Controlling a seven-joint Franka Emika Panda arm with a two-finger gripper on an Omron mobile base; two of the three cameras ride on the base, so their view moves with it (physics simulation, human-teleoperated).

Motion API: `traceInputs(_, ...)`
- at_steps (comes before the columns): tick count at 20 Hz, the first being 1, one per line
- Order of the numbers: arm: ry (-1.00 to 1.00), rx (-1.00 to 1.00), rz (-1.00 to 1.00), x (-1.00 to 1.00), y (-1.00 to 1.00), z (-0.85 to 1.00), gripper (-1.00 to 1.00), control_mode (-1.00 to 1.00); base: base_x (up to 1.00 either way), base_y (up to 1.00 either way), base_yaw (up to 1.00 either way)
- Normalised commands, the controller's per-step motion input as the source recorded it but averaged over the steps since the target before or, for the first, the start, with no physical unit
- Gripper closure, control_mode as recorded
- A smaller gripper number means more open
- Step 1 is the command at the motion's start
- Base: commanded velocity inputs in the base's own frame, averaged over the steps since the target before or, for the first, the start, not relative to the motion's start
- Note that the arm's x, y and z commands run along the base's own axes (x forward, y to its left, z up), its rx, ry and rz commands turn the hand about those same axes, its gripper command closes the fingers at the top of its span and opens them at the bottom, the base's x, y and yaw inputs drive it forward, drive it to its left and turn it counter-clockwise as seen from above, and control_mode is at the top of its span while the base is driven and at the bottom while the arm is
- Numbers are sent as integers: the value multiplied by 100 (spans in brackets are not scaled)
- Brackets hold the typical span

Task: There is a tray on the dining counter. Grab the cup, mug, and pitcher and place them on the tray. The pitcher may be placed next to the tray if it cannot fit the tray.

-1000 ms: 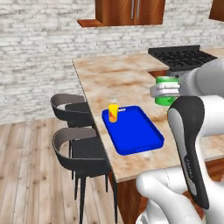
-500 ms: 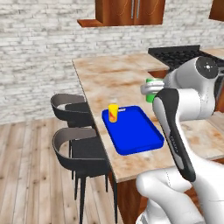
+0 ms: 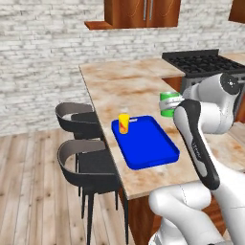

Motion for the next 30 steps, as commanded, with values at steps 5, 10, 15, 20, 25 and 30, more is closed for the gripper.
traceInputs(5,2,-5,0,34,-8,-33,100,-100,0,0,0)
traceInputs(10,5,-1,0,26,-23,-24,100,-100,0,0,0)
traceInputs(15,10,0,0,27,-15,-29,100,-100,0,0,0)
traceInputs(20,3,-1,0,46,0,-44,100,-100,0,0,0)
traceInputs(25,0,-1,0,41,0,-46,100,-100,0,0,0)
traceInputs(30,0,-1,0,43,0,-48,100,-100,0,0,0)
